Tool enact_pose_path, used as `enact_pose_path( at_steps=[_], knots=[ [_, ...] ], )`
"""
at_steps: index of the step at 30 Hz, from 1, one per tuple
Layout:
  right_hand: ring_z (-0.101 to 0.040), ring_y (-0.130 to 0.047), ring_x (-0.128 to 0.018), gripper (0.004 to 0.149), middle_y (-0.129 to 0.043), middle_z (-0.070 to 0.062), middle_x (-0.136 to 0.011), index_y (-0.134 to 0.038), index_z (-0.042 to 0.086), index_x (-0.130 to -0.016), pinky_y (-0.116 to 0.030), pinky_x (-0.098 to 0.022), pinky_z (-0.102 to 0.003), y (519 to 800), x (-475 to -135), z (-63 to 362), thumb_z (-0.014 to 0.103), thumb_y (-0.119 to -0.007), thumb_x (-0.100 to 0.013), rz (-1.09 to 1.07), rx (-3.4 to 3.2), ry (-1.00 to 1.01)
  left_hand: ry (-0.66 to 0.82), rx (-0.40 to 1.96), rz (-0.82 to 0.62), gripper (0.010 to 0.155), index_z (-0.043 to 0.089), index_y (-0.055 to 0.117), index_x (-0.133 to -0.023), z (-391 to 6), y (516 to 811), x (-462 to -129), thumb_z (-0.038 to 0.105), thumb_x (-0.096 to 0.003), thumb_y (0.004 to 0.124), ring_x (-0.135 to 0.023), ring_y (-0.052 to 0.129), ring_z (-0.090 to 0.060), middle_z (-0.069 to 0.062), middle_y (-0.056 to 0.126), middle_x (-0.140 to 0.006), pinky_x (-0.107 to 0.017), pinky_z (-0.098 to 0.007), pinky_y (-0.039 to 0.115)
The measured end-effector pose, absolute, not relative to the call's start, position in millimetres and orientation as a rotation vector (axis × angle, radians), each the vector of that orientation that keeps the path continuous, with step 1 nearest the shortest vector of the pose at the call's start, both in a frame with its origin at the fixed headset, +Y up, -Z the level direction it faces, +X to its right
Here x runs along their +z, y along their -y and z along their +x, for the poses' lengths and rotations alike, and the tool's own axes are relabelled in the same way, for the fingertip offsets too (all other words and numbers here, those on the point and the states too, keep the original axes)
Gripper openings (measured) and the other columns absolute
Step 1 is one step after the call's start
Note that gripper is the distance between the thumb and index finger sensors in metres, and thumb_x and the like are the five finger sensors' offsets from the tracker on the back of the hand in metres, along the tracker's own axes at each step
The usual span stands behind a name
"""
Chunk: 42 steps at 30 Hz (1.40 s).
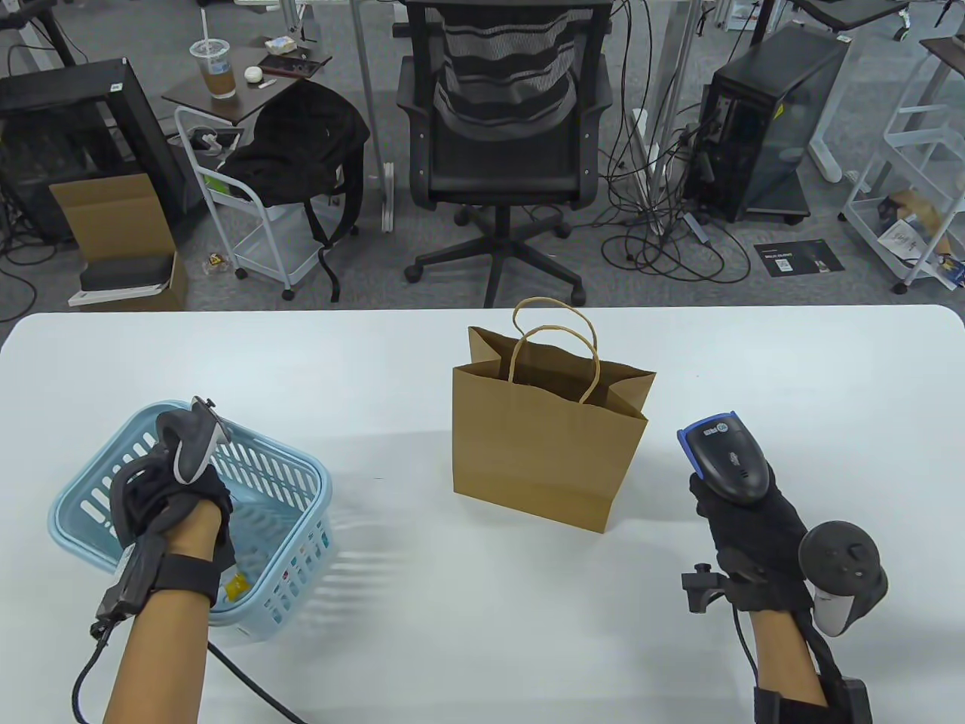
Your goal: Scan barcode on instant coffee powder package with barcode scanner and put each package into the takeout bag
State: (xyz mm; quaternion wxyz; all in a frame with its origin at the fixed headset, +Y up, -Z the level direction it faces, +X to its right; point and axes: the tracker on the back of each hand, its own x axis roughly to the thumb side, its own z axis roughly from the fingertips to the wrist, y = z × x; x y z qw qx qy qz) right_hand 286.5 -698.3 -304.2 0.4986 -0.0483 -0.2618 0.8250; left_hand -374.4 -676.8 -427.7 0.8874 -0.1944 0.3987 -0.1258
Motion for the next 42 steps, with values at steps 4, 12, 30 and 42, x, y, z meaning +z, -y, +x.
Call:
enact_pose_path(
  at_steps=[4, 12, 30, 42],
  knots=[
    [-0.017, -0.107, -0.042, 0.055, -0.104, 0.004, -0.062, -0.078, 0.025, -0.090, -0.089, -0.041, -0.039, 698.4, -304.4, 286.1, 0.055, -0.094, -0.046, -0.118, 2.001, 0.632, -0.831, -0.112, -0.469, 0.069, 0.019, 0.091, -0.092, -372.9, 679.9, -430.1, 0.066, -0.0416, 0.086, -0.072, 0.102, -0.033, -0.008, 0.091, -0.095, -0.063, -0.053, 0.076],
    [-0.017, -0.107, -0.042, 0.055, -0.104, 0.004, -0.062, -0.078, 0.025, -0.090, -0.089, -0.041, -0.039, 698.6, -305.2, 285.4, 0.054, -0.095, -0.046, -0.114, 2.009, 0.627, -0.783, 0.305, -0.590, 0.093, 0.021, 0.035, -0.120, -372.5, 694.7, -427.8, 0.057, -0.0497, 0.083, -0.095, 0.086, -0.055, -0.027, 0.068, -0.116, -0.074, -0.066, 0.064],
    [-0.017, -0.107, -0.043, 0.055, -0.104, 0.003, -0.062, -0.078, 0.025, -0.090, -0.089, -0.041, -0.039, 699.3, -306.3, 283.6, 0.054, -0.094, -0.047, -0.113, 2.013, 0.614, -0.793, 0.094, -0.766, 0.099, 0.035, 0.016, -0.110, -375.7, 730.7, -426.4, 0.039, -0.0470, 0.092, -0.087, 0.089, -0.019, 0.000, 0.053, -0.110, -0.077, -0.046, 0.070],
    [-0.017, -0.107, -0.043, 0.056, -0.104, 0.003, -0.062, -0.078, 0.024, -0.090, -0.089, -0.041, -0.039, 699.4, -306.5, 282.9, 0.054, -0.095, -0.046, -0.105, 2.019, 0.614, -0.769, 0.026, -0.727, 0.091, 0.039, 0.020, -0.109, -373.6, 733.0, -438.2, 0.027, -0.0490, 0.088, -0.076, 0.096, -0.021, 0.001, 0.070, -0.099, -0.072, -0.047, 0.074]
  ],
)
